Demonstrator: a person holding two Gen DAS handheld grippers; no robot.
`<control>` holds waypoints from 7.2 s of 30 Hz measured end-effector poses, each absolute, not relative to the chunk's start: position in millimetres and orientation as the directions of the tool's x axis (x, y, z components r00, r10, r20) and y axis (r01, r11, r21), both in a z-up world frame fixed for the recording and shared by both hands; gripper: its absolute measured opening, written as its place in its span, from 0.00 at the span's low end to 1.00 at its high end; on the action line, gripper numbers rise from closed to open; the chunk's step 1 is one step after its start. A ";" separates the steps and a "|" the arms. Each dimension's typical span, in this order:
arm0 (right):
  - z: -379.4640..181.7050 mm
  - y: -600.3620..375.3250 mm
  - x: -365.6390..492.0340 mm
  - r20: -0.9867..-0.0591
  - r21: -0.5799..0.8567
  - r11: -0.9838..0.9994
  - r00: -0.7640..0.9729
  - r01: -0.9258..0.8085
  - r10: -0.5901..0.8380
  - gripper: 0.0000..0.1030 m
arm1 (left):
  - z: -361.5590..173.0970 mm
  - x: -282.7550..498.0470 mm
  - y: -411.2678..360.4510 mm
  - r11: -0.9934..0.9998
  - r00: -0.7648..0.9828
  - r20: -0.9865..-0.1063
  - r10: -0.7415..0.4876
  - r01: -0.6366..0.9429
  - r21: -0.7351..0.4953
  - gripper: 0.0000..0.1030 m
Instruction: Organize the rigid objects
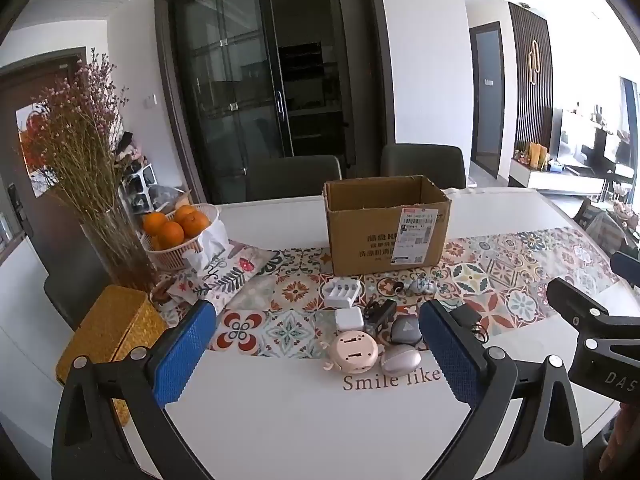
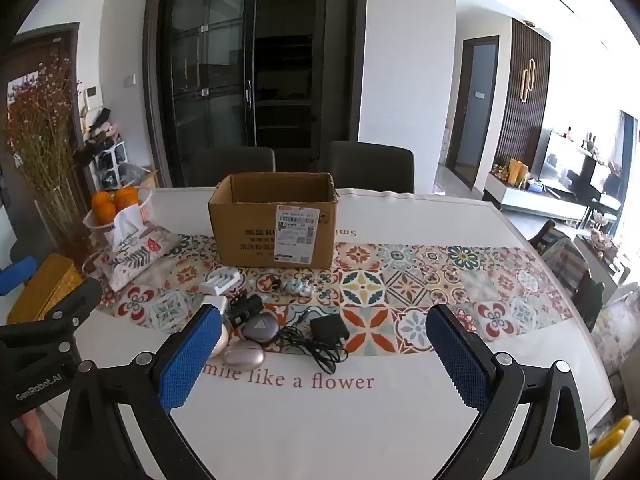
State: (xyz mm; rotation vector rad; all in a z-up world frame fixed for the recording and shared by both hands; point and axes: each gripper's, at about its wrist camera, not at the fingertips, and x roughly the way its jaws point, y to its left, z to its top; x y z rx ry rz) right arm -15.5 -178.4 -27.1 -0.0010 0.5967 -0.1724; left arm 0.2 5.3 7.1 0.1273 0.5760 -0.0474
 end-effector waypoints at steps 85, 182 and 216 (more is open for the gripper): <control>-36.8 -167.9 -11.4 -0.579 -0.043 0.995 0.809 0.093 -0.101 0.99 | -8.0 4.2 15.4 0.992 0.806 -0.592 0.008 0.070 0.108 1.00; -195.3 -183.3 137.5 -0.806 -0.029 1.000 0.592 -0.013 -0.015 0.64 | -222.4 169.7 -23.2 0.980 0.411 -0.909 -0.070 0.199 0.015 0.84; -136.1 -171.3 121.3 -0.738 -0.004 1.000 0.674 0.015 -0.013 0.64 | -124.3 157.5 -6.0 0.965 0.570 -0.801 -0.182 0.259 -0.035 0.79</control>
